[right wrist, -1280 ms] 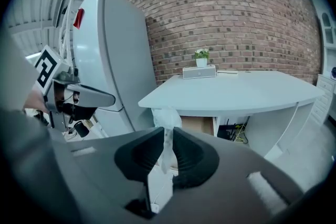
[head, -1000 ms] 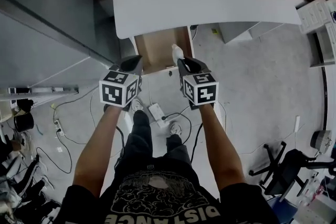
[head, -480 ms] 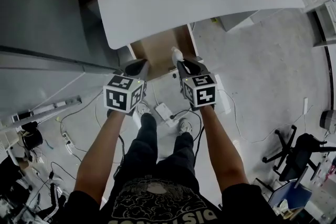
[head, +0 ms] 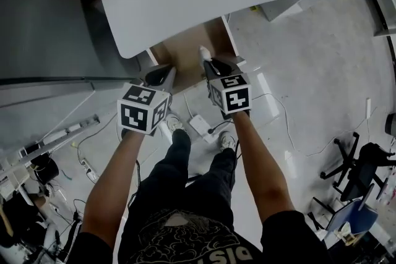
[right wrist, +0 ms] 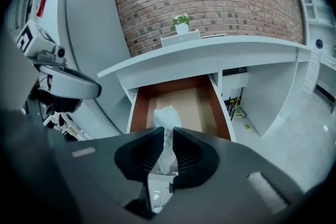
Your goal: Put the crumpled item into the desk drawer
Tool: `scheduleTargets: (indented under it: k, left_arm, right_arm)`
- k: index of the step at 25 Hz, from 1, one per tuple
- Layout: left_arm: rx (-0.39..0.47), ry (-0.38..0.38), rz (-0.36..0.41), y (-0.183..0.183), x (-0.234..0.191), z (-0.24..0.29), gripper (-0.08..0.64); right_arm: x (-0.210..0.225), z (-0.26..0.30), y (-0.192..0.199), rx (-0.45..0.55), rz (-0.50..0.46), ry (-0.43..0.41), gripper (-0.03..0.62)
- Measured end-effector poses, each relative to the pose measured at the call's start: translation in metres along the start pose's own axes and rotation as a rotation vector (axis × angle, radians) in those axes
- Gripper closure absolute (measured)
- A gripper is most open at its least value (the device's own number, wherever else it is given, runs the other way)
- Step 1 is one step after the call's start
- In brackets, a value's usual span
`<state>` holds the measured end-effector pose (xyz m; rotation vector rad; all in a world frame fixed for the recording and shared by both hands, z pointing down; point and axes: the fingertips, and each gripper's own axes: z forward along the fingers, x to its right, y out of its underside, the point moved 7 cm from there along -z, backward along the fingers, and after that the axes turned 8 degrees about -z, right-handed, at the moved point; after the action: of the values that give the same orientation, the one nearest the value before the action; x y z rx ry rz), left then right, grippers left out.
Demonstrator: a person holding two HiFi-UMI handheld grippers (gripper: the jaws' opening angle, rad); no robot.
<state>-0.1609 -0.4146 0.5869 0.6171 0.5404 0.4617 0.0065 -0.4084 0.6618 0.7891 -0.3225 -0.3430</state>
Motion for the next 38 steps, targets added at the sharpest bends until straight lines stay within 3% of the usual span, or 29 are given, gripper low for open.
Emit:
scheduleTargets:
  k: [19,26,38]
  left_arm:
    - [-0.052,0.045,0.068,0.0,-0.007,0.021,0.561]
    - [-0.049,0.065,0.084,-0.007,-0.005,0.023,0.561]
    - [0.003,0.135,0.12,-0.036,0.029,0.017,0.561]
  right_arm:
    - [0.007,0.039,0.022,-0.035,0.034,0.008,0.531]
    - [0.009,0.037,0.022,-0.033,0.062,0.021,0.488]
    - [0.021,-0.028,-0.003,0.008,0.078,0.106,0.483]
